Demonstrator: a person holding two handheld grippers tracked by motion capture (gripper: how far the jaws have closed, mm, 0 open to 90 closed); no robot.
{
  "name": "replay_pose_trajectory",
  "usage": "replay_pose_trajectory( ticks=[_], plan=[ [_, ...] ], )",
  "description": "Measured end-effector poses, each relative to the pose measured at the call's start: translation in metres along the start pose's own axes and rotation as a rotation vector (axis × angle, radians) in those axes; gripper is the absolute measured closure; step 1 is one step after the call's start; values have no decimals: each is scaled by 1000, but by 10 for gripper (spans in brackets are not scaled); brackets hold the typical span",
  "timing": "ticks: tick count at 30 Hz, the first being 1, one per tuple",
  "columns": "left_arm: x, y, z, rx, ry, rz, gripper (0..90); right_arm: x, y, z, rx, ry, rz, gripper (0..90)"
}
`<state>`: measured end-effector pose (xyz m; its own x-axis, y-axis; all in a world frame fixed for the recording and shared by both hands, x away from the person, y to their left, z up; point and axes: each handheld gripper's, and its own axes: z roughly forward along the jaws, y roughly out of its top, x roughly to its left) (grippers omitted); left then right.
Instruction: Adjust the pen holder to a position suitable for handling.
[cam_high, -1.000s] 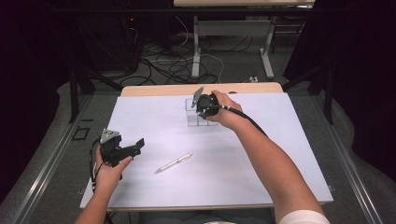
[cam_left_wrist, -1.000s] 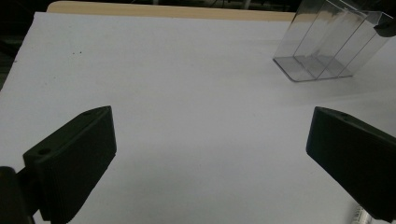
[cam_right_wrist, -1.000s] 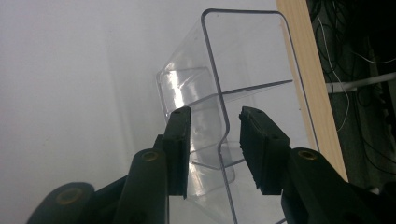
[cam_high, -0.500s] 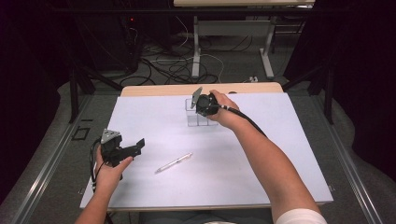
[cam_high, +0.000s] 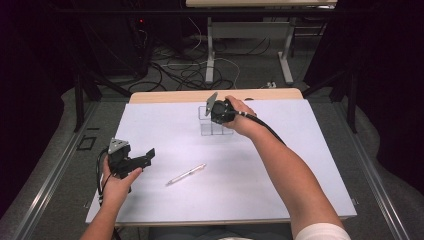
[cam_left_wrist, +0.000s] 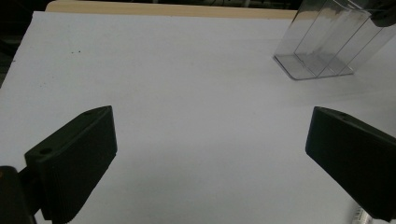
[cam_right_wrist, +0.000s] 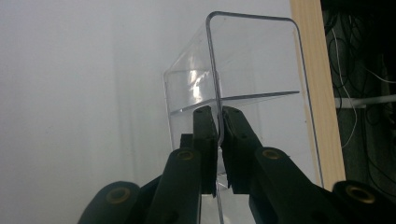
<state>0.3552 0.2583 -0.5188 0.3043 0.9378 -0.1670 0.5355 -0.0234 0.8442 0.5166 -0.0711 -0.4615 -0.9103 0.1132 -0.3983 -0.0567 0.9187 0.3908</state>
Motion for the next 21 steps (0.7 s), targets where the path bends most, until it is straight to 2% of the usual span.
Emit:
replay_pose_trajectory(
  ticks=[5,8,9,14,21],
  plan=[
    [0,0,0,1,2,1,23,1,1,-2,6,11,-23,861],
    [0,0,1,0,1,2,24,4,2,-3,11,22,-18,867],
    [0,0,1,0,1,2,24,3,1,-4,15,22,-33,868],
    [-1,0,1,2,3,1,26,4,1,-9,17,20,-16,870],
    [0,0,1,3,5,1,28,8,2,-20,15,3,-19,869]
  ],
)
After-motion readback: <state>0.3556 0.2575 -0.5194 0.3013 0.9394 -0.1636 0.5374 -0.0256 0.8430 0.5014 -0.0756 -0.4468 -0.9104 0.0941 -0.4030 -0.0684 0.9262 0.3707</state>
